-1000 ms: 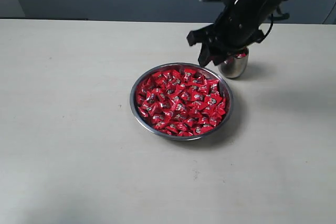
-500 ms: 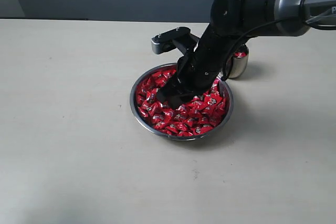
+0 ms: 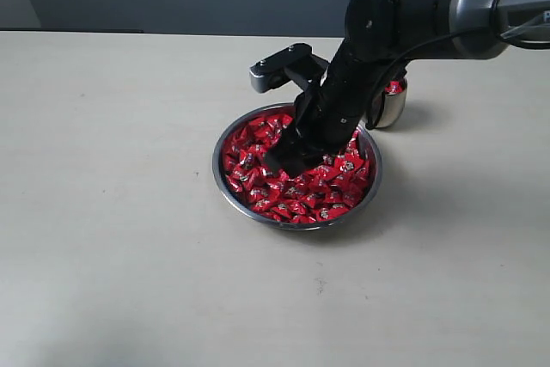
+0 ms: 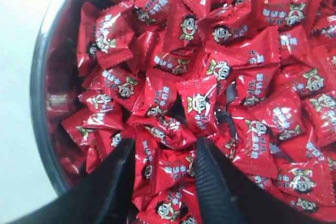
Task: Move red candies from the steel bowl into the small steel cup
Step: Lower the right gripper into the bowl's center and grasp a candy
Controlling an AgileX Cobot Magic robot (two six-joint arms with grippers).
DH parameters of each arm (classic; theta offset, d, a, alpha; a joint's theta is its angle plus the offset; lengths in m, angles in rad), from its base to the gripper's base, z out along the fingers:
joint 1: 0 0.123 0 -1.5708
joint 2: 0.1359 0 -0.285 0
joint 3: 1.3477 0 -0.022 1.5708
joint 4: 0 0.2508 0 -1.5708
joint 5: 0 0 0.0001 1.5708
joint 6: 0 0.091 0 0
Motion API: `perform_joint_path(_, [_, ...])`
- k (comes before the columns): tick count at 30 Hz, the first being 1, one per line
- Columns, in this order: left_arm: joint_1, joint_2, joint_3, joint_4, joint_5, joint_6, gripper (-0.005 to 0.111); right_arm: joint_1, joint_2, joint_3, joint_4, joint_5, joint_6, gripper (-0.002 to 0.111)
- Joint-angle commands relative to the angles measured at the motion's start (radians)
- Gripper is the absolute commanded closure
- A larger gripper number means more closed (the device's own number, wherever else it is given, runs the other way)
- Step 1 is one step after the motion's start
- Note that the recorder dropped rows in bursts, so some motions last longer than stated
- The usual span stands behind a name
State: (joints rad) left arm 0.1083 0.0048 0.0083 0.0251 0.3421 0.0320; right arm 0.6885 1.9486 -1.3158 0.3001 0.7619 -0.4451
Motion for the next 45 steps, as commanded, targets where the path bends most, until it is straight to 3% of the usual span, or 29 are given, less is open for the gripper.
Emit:
perform_joint_path(1, [0.0,-0.005,-0.008,0.002,-0.008,-0.003,0.106,-0.001,-0.002,0.003,-0.004,-0.017,-0.012,0.071])
perform_joint_path(16, [0.0,-0.005,-0.008,0.002,-0.008,-0.003,0.106,-0.001,-0.002,0.003,-0.139,0.023,-0.172,0.071])
perform_joint_path(29, [0.0,-0.005,-0.008,0.002,-0.008,-0.003,0.106,-0.001,0.019,0.003,-0.016,-0.07,-0.49,0.071])
perform_joint_path(45, [0.0,-0.005,-0.008,0.002,-0.008,-0.003,0.106,0.001,0.082,0.003,-0.02,-0.062,-0.53,0.071])
